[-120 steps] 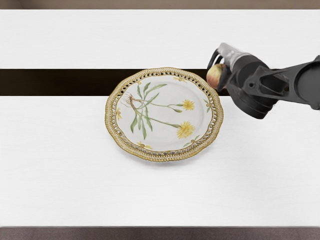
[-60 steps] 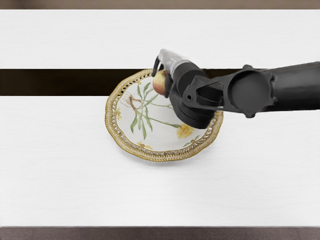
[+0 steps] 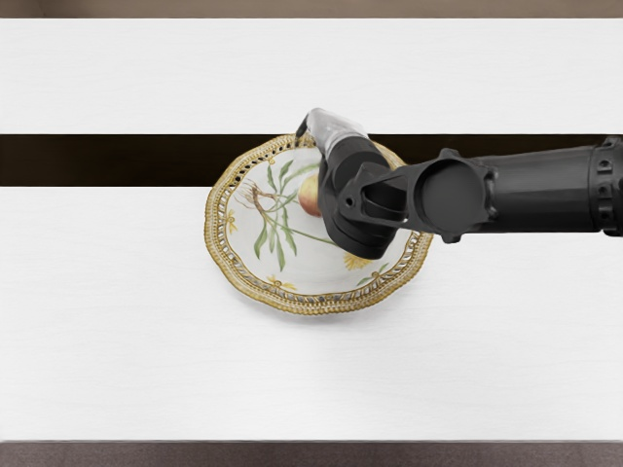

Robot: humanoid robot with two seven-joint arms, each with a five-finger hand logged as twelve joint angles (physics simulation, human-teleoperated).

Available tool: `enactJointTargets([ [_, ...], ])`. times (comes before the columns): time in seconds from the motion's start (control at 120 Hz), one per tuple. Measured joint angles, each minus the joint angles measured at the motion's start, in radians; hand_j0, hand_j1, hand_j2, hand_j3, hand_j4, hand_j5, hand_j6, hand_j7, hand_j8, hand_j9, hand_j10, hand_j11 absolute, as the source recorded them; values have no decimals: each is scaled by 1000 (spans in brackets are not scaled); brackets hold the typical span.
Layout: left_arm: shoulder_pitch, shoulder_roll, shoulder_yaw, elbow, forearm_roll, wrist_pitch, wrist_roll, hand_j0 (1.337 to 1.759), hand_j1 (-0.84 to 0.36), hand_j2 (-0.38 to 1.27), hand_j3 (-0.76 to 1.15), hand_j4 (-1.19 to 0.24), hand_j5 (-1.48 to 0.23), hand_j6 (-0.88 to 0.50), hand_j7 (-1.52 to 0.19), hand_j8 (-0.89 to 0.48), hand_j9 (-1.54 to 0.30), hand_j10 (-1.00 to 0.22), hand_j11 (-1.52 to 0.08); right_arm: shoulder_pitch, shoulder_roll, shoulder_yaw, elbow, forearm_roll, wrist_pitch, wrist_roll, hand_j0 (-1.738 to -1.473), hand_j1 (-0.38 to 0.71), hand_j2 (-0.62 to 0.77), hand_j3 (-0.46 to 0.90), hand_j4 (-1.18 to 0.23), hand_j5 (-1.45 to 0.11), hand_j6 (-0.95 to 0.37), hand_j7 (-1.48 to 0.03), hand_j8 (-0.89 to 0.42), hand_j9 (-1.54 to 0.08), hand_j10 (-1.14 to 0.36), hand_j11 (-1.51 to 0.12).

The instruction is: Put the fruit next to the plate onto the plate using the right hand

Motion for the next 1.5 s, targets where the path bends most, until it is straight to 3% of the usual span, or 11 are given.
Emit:
enactJointTargets([
  [0.15, 0, 0, 0, 0, 0, 0, 0, 1658, 327, 4, 0, -19, -25, -19, -25, -19, -25, -19, -25, 3, -13, 98, 66, 82, -1, 0, -1658, -241, 56, 0, -148, -234, -90, -210, -69, -230, -97, -226],
  [0.275, 0, 0, 0, 0, 0, 0, 0, 1658, 327, 4, 0, -19, -25, -19, -25, -19, -25, -19, -25, -48, -134, 302, 259, 153, -1, 0, -1658, -291, 31, 0, -81, -127, -50, -114, -38, -124, -53, -122],
  [0.358, 0, 0, 0, 0, 0, 0, 0, 1658, 327, 4, 0, -19, -25, -19, -25, -19, -25, -19, -25, -116, -220, 482, 344, 187, 13, 0, -1658, -310, 21, 0, -54, -84, -33, -76, -26, -83, -35, -81],
  [0.425, 0, 0, 0, 0, 0, 0, 0, 1658, 327, 4, 0, -19, -25, -19, -25, -19, -25, -19, -25, -241, -296, 681, 379, 267, 186, 0, -1658, -321, 15, 0, -39, -61, -24, -55, -19, -60, -26, -59],
  [0.525, 0, 0, 0, 0, 0, 0, 0, 1658, 327, 4, 0, -19, -25, -19, -25, -19, -25, -19, -25, -533, -369, 999, 401, 372, 500, 0, -1658, -332, 9, 0, -24, -37, -15, -33, -12, -37, -16, -36],
  [0.65, 0, 0, 0, 0, 0, 0, 0, 1658, 327, 4, 0, -19, -25, -19, -25, -19, -25, -19, -25, -762, -490, 1184, 410, 548, 892, 0, -1658, -340, 5, 0, -13, -20, -8, -18, -6, -20, -8, -20],
  [0.783, 0, 0, 1, 0, 0, 0, 0, 1658, 327, 4, 0, -19, -25, -19, -25, -19, -25, -19, -25, -935, -668, 1252, 411, 666, 1129, 0, -1658, -344, 3, 0, -7, -11, -4, -9, -3, -10, -4, -10],
  [0.883, 6, 0, 3, 0, 0, 0, 0, 1658, 327, 4, 0, -19, -25, -19, -25, -19, -25, -19, -24, -1049, -801, 1280, 357, 743, 1186, 0, -1658, -346, 2, 0, -4, -6, -2, -6, -1, -6, -2, -6],
  [1.0, 21, 0, 3, 1, 0, 0, 0, 1658, 327, 4, 0, -19, -25, -20, -25, -19, -25, -19, -24, -1126, -898, 1298, 282, 788, 1210, 0, -1658, -348, 1, 0, -1, -4, 0, -3, 0, -3, -1, -3],
  [1.183, 15, 0, 1, 1, 0, 0, 0, 1658, 327, 4, 0, -19, -25, -20, -25, -19, -24, -19, -24, -1167, -996, 1304, 198, 823, 1219, 0, -1658, -349, 1, 0, 0, -1, 3, -1, 2, -1, 1, -1],
  [1.5, 20, 0, 1, 1, 0, 0, 0, 1658, 327, 4, 0, -19, -25, -20, -25, -20, -24, -19, -24, -1176, -1058, 1298, 170, 888, 1221, 0, -1658, -349, 0, 0, 0, 0, 5, 0, 4, 0, 3, 0],
])
